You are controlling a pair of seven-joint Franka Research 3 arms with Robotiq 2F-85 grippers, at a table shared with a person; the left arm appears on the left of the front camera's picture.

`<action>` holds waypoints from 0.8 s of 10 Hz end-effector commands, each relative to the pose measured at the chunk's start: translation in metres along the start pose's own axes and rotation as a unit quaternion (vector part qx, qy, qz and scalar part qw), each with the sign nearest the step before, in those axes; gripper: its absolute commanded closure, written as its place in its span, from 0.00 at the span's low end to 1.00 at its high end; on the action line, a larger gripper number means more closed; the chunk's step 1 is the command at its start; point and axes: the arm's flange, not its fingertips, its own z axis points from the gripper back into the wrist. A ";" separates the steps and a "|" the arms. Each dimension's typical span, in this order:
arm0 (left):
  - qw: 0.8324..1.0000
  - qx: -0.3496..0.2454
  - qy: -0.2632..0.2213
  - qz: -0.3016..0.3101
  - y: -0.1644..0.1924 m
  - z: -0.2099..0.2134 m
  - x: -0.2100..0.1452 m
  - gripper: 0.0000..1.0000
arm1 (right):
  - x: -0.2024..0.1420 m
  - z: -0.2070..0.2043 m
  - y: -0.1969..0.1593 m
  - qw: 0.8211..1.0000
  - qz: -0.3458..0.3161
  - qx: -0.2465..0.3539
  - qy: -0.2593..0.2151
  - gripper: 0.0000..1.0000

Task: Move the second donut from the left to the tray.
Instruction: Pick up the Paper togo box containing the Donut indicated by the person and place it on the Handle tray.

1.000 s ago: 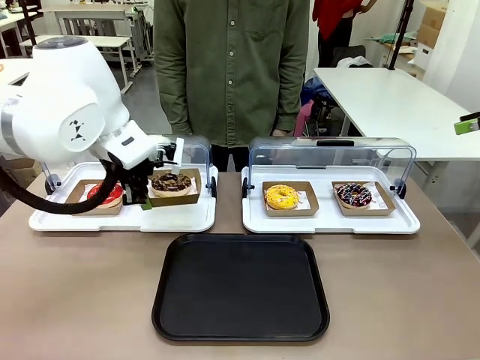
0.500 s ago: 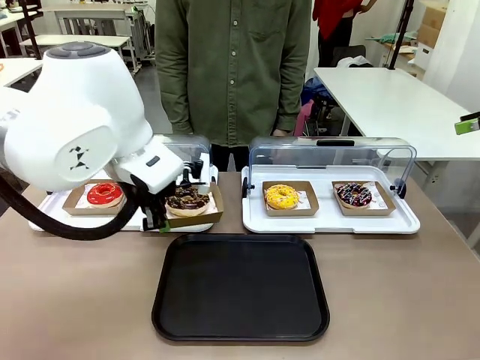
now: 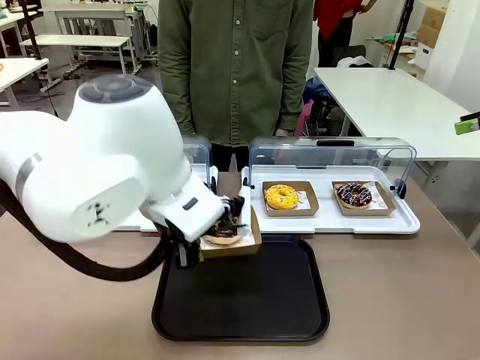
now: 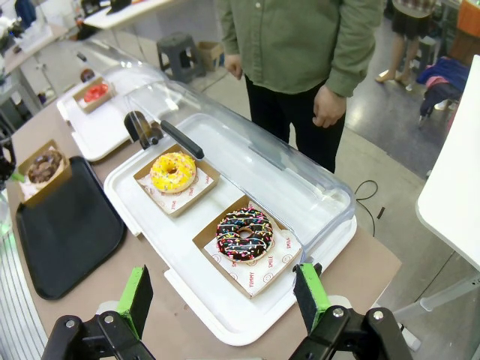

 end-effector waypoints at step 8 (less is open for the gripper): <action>1.000 -0.005 0.009 -0.028 -0.024 -0.078 0.027 0.98 | 0.001 -0.001 0.004 1.000 -0.004 0.000 -0.006 0.00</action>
